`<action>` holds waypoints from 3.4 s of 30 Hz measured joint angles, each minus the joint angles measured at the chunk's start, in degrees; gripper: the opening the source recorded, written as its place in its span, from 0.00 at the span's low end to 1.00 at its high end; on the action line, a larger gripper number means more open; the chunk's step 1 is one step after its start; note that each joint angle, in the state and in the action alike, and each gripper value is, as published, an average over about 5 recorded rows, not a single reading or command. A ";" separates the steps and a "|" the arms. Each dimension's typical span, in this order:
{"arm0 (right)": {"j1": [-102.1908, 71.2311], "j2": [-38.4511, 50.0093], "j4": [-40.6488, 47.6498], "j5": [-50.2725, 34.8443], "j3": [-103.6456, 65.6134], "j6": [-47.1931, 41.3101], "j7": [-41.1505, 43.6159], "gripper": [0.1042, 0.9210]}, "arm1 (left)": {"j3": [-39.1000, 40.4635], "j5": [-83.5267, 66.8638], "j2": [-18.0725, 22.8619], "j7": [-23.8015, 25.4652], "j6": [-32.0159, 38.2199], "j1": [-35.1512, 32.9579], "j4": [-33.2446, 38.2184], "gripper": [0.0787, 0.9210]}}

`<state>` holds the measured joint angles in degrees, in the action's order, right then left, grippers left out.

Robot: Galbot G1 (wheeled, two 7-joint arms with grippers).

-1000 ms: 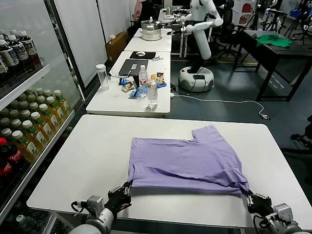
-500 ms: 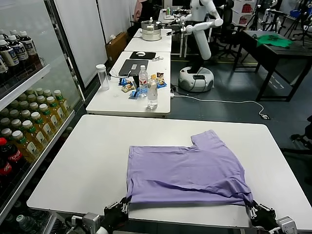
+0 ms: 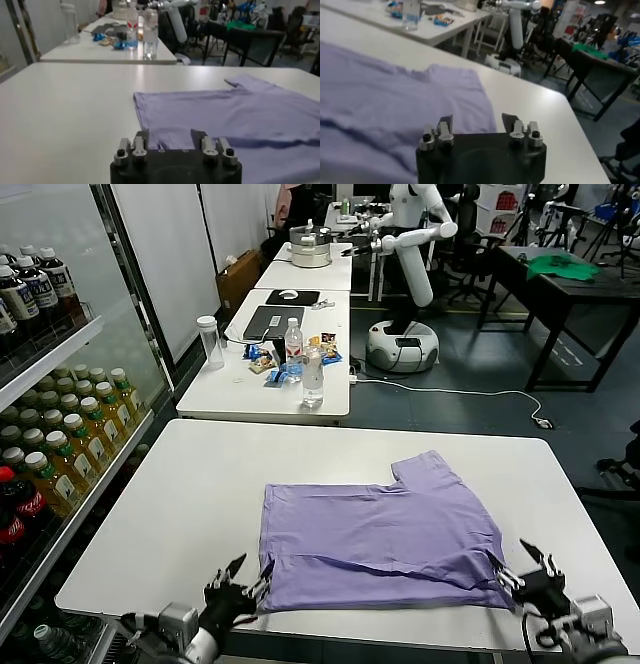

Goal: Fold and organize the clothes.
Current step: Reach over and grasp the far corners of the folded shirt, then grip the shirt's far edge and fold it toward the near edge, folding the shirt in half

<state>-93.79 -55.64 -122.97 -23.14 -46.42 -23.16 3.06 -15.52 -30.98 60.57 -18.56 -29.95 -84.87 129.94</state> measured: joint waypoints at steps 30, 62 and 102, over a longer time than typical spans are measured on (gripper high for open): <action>55.28 -4.91 43.85 -8.03 32.72 -8.55 -6.09 0.88 | 13.58 1.58 10.55 -7.33 -2.12 36.01 -35.76 0.88; 59.10 -6.62 51.84 -11.51 35.65 -8.89 -3.29 0.27 | 14.00 -3.22 10.69 -6.07 0.89 35.63 -38.23 0.05; 19.08 2.25 10.20 -11.55 9.90 -9.62 -3.42 0.01 | 8.73 -8.90 -0.91 -0.44 0.35 16.52 -12.52 0.03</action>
<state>-74.71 -53.40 -112.78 -34.69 -36.51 -32.77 -0.36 -6.79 -39.88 59.66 -19.00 -29.60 -68.35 117.42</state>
